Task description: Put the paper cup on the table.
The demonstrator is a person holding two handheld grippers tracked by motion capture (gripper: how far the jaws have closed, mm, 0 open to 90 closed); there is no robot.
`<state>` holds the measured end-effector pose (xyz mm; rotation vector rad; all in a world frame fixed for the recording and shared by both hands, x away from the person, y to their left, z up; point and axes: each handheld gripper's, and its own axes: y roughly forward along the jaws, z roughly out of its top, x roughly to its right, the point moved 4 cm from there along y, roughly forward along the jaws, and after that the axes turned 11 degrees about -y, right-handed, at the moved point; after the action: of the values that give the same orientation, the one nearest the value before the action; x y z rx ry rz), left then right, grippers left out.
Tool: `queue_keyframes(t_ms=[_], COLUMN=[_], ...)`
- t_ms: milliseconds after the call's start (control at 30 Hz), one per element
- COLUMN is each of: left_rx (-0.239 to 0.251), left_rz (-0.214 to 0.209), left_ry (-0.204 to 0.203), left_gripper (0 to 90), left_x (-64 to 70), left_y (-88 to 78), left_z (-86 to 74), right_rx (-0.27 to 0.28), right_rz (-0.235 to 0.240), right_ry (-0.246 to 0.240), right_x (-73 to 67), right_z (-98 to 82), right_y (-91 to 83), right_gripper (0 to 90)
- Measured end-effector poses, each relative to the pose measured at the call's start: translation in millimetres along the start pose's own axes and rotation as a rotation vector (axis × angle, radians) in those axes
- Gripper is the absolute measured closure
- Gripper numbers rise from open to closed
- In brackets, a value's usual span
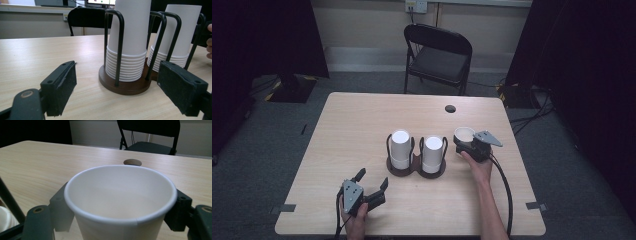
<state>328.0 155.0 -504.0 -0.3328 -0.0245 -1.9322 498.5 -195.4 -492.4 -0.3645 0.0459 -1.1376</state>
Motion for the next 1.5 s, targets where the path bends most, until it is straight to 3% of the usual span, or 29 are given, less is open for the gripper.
queue_keyframes(t_ms=[200,300,567,800,833,933,1033,1500], left_rx=[0.001,0.002,0.001,-0.001,-0.001,-0.005,-0.004,-0.006], left_rz=[-0.001,0.000,-0.001,0.000,-0.001,-0.006,-0.008,-0.003], left_ry=[0.000,0.002,0.001,0.000,0.000,-0.002,-0.001,-0.005], left_gripper=[15.9,15.9,16.0,16.0,16.0,16.0,16.1,16.0], left_x=[0.0,0.2,0.2,0.0,0.0,-0.2,0.0,-0.8], left_y=[0.0,0.0,0.2,0.2,0.2,0.6,0.4,0.7], left_z=[0.0,0.0,0.0,0.0,0.0,0.1,0.0,0.2], right_rx=[0.001,-0.028,-0.023,-0.035,-0.035,-0.060,-0.071,-0.107], right_rz=[0.002,0.007,0.000,0.014,0.029,0.014,0.016,0.032], right_ry=[0.026,0.007,0.009,0.020,0.015,0.015,0.039,0.032], right_x=[1.3,-0.7,-2.6,-2.4,-3.1,-3.2,-2.2,-2.5], right_z=[-7.2,-7.2,-14.1,-14.6,-14.5,-16.9,-19.5,-23.4], right_y=[-9.2,-12.7,-20.8,-20.3,-20.1,-18.1,-16.5,-19.9], right_gripper=[23.8,23.4,23.9,22.0,21.1,13.7,13.5,13.5])
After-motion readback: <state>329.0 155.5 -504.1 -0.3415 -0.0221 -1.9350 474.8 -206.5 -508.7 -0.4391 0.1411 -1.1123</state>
